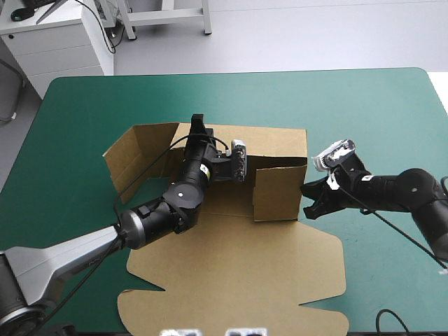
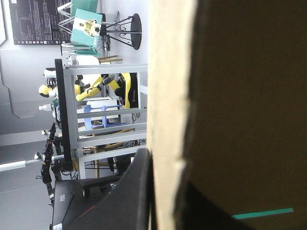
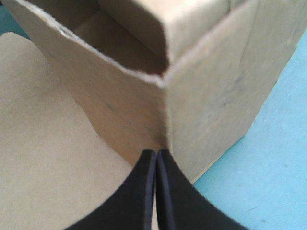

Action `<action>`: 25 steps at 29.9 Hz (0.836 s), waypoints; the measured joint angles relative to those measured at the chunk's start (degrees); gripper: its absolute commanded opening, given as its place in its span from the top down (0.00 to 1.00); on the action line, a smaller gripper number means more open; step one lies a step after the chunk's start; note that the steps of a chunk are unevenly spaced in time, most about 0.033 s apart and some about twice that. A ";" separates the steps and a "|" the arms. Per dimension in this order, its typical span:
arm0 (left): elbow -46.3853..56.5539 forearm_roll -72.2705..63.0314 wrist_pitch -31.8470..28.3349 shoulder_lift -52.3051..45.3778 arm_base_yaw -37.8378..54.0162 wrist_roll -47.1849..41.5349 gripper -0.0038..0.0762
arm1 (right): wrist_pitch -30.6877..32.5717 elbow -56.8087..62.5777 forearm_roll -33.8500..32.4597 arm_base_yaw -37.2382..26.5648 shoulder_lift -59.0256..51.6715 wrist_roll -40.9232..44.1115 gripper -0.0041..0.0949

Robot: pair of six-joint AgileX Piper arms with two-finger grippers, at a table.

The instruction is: Fold the box

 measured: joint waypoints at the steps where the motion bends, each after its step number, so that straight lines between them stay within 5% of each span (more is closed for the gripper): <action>1: 0.00 0.00 0.00 0.00 0.00 0.00 0.96 | -0.09 -0.96 0.00 0.00 -1.08 0.00 0.97; 12: 0.00 0.00 1.75 0.00 0.00 0.00 0.96 | -8.64 -17.27 -2.22 0.00 -6.44 11.62 0.97; 25: 0.00 -1.07 6.38 0.19 0.00 -1.54 0.96 | -5.68 -33.84 -19.74 0.00 7.86 36.15 0.97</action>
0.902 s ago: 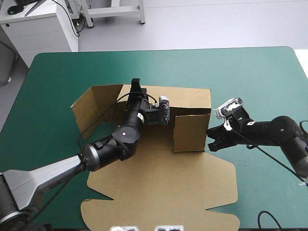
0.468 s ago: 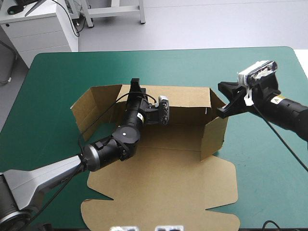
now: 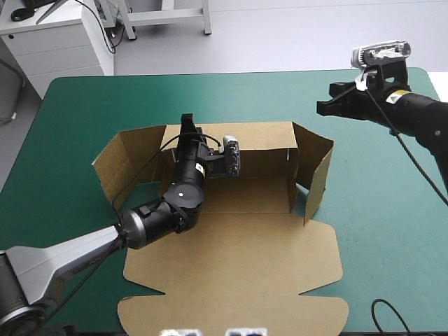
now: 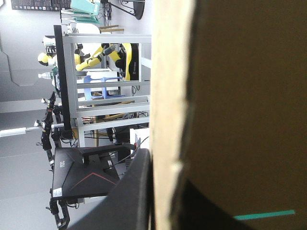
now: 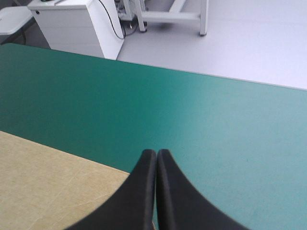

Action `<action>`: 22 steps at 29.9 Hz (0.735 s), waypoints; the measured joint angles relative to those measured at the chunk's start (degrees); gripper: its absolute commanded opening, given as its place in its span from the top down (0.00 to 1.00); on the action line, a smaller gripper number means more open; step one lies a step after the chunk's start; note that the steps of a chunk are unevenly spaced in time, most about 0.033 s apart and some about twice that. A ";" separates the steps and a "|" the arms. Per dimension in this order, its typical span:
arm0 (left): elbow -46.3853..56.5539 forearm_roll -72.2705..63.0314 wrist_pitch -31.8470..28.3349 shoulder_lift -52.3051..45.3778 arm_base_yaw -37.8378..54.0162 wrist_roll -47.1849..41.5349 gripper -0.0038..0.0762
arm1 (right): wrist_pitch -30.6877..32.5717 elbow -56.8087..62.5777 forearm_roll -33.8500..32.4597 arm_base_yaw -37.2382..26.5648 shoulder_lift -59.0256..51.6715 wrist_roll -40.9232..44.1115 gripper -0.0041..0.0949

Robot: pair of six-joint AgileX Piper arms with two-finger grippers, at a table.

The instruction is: Fold the box

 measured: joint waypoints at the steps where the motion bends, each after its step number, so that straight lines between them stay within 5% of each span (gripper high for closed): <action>1: 0.00 0.00 0.00 0.00 0.00 0.00 0.96 | 1.09 -0.86 -0.67 0.00 1.64 1.63 0.97; 22: 0.00 -0.06 -0.33 0.00 0.00 -0.23 0.96 | 14.52 -4.29 -1.86 0.00 20.31 10.34 0.96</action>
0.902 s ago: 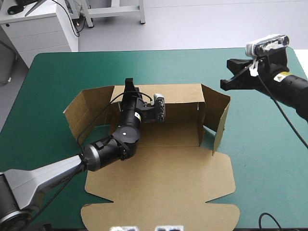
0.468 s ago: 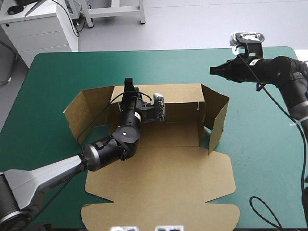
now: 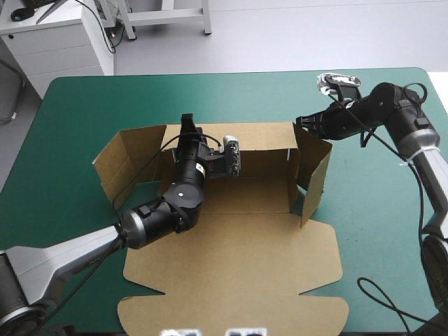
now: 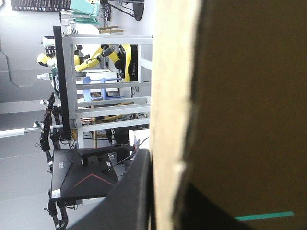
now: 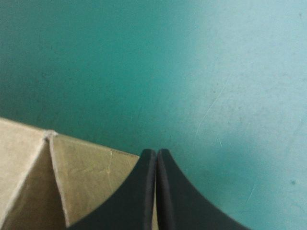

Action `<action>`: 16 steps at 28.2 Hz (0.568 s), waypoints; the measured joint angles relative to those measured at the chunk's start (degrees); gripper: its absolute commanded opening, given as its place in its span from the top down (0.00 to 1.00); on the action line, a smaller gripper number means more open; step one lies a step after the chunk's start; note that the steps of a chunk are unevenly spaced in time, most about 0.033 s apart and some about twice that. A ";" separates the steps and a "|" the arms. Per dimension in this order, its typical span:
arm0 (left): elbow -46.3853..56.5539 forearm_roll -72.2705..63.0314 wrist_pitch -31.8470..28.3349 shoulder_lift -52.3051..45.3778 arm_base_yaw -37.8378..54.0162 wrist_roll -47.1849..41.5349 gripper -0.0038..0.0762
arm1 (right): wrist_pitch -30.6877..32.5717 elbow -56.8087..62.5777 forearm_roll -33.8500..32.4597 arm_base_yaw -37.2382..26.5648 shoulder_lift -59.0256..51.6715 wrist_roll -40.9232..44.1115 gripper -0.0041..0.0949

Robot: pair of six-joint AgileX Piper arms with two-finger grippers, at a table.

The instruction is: Fold the box

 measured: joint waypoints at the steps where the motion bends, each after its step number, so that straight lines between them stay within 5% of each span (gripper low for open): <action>1: 0.00 0.00 -0.12 0.00 0.00 0.00 0.96 | 0.80 0.00 0.00 0.00 0.00 -0.31 0.96; 10: 0.00 0.05 -0.44 0.00 0.08 0.00 0.96 | 4.05 0.07 0.90 0.02 -1.14 -3.76 0.96; 16: 0.00 0.05 -0.44 0.00 0.08 0.00 0.96 | 0.33 8.85 1.23 0.07 -8.16 -5.64 0.96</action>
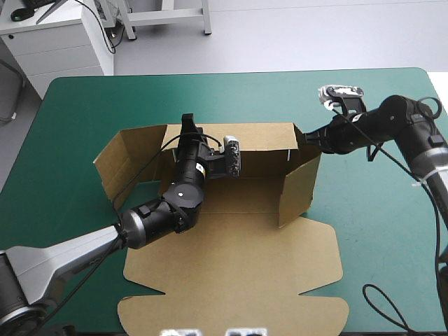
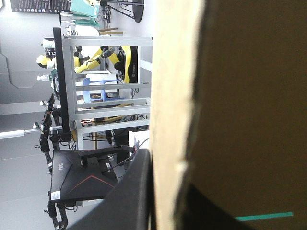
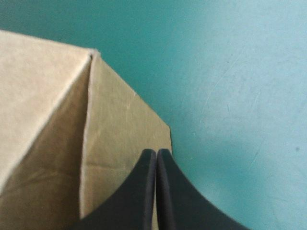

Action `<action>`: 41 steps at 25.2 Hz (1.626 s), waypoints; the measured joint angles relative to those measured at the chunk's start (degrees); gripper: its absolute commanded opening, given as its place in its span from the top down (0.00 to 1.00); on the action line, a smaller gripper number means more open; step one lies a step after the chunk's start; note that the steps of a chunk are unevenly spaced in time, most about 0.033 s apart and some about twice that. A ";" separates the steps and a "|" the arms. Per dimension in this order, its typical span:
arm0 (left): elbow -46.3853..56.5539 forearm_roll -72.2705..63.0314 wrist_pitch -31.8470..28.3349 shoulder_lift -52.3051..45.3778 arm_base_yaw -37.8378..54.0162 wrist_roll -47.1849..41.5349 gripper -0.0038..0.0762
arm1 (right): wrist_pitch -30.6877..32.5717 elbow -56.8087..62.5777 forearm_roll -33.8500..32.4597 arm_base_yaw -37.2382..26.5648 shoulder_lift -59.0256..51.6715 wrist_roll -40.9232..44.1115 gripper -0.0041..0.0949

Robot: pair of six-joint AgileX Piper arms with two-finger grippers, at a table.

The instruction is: Fold the box

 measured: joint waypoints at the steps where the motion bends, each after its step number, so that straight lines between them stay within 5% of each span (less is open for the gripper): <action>1: 0.00 0.00 0.00 0.00 0.00 0.00 0.96 | -2.29 4.53 0.89 0.00 -1.94 -1.79 0.96; 4: 0.00 0.00 0.00 0.00 0.00 0.00 0.96 | -7.88 12.18 5.11 0.00 -5.49 -7.27 0.96; 10: 0.00 0.00 0.00 0.00 0.00 0.00 0.96 | -20.37 28.08 26.55 0.00 -14.14 -34.83 0.96; 15: 0.00 0.00 0.00 0.00 0.00 0.00 0.96 | -25.09 36.16 37.99 0.00 -17.10 -51.04 0.96; 21: 0.00 0.00 0.05 0.00 0.00 0.06 0.96 | -25.35 36.95 40.29 0.00 -17.24 -55.06 0.88; 34: 0.00 0.00 -0.01 0.00 0.00 0.06 0.96 | -19.55 36.99 38.52 0.00 -17.24 -59.90 0.42; 41: 0.00 0.00 -0.12 0.00 0.00 0.42 0.96 | -19.49 36.99 39.98 0.00 -16.54 -65.10 0.38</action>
